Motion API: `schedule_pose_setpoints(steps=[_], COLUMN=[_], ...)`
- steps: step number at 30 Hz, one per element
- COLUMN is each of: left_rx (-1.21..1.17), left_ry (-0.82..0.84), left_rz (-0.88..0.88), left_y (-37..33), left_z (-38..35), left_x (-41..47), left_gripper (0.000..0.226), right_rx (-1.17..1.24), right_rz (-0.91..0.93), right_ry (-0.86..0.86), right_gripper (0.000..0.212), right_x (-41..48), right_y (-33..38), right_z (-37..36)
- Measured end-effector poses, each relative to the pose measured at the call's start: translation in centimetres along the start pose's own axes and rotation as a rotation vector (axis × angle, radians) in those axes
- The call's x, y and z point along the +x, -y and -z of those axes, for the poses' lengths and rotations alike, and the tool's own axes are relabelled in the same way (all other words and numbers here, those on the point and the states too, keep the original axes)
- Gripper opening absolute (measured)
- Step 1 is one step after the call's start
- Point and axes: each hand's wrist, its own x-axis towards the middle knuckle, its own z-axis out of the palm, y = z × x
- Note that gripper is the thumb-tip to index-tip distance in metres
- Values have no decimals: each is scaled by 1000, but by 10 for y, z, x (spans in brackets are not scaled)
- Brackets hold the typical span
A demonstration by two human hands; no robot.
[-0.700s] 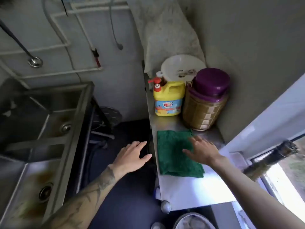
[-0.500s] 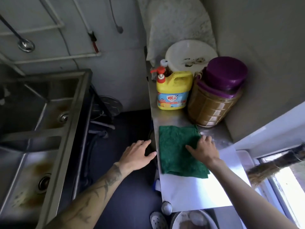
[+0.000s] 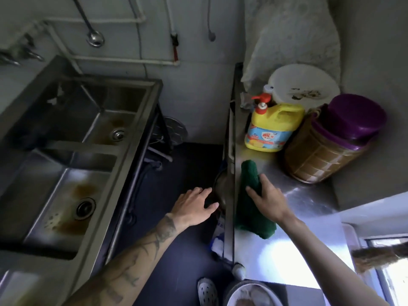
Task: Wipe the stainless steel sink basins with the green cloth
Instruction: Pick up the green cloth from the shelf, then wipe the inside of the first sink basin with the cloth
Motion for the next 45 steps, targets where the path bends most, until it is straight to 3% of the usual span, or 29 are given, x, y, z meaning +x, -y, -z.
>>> schedule_pose_setpoints(steps=[10,16,23,28,35,40,45], left_rx=[-156,-263,-360,-470,-603,-637,-558], left_ry=[-292,-450,-528,-556,-537,-542,-622], left_rz=[213,426,711,909,1114,1241,1300], left_y=[142,265,384,436,488,525,560], left_z=[46,26,-60,-130,-218,-254,-284], left_x=[-146,-275,-430,-508,-562,-568,-562], left_gripper=[71,71,68,60,69,70,67], right_rx=[72,48,-21,-45,-96,-150,-387], right_rz=[424,605,784,800,761,787,739], right_ry=[81,243,498,695,971,1032,986], right_gripper=[22,19,14,21,19,20,40], right_x=[-31,-85,-169,-227,-281,-309,-284], right_y=[201,317,415,457,478,489,485], right_z=[-64,-179,-339,-448,-598,-691,-771])
